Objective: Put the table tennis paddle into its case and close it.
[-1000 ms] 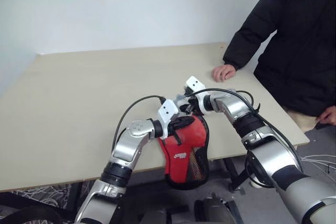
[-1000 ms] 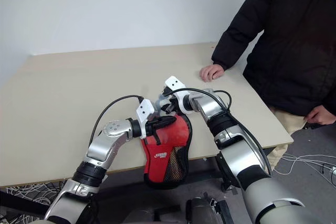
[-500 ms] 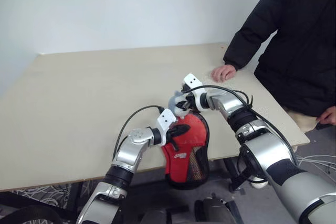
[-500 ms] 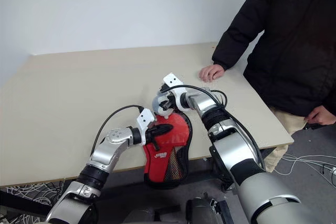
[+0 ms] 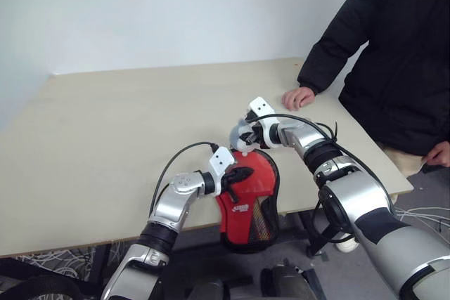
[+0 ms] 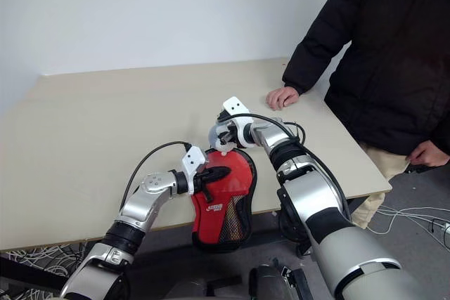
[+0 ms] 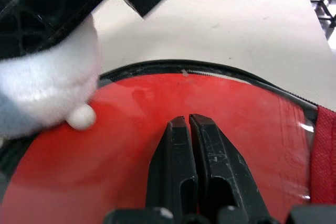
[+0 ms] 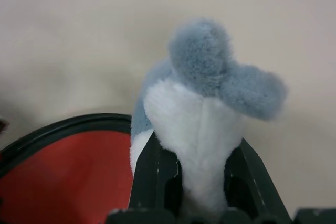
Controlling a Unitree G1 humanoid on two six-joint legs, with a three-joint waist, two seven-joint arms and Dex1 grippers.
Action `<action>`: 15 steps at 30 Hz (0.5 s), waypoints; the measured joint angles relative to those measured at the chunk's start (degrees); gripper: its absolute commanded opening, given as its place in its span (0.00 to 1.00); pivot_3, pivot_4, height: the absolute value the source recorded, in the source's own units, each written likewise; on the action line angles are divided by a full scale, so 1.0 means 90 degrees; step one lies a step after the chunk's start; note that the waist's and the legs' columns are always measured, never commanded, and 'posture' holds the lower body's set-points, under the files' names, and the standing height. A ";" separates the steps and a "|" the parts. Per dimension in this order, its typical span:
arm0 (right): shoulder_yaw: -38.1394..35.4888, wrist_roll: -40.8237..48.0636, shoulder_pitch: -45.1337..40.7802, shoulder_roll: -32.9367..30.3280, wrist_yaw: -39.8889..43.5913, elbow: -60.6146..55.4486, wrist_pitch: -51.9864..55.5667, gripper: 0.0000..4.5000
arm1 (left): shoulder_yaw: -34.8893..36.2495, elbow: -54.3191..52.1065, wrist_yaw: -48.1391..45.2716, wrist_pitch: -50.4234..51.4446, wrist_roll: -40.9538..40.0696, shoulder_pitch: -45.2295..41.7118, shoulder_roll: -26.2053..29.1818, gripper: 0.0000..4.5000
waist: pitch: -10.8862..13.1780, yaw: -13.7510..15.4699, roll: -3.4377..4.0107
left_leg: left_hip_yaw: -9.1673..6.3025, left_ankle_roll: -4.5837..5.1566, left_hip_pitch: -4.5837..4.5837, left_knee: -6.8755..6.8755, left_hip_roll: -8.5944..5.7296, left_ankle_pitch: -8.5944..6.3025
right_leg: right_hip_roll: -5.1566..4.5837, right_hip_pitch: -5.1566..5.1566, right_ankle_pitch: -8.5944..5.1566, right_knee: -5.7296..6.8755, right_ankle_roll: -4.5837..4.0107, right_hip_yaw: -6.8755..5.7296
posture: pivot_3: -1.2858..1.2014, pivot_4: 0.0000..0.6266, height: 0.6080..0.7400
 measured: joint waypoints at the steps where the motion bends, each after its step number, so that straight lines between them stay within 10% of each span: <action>1: -0.0041 -0.0011 -0.0005 0.0012 -0.0066 0.0067 -0.0046 0.07 | 0.0000 0.0000 -0.0018 0.0000 -0.0001 0.0000 0.0005 0.00 | 0.0000 -0.0001 0.0000 | 0.0000 0.0000 0.0000 0.0000 0.0000 0.0000 | 0.0000 0.0000 0.0000 0.0000 0.0000 0.0000 | 0.52 0.00 1.00; 15: -0.0225 -0.0277 -0.0043 0.0034 -0.0420 0.0429 -0.0326 0.07 | 0.0009 0.0013 -0.0162 0.0021 -0.0004 -0.0001 0.0025 0.00 | -0.0002 -0.0001 0.0004 | 0.0001 0.0001 0.0004 0.0000 -0.0001 0.0000 | -0.0001 0.0013 0.0000 -0.0001 0.0001 0.0002 | 0.52 0.00 1.00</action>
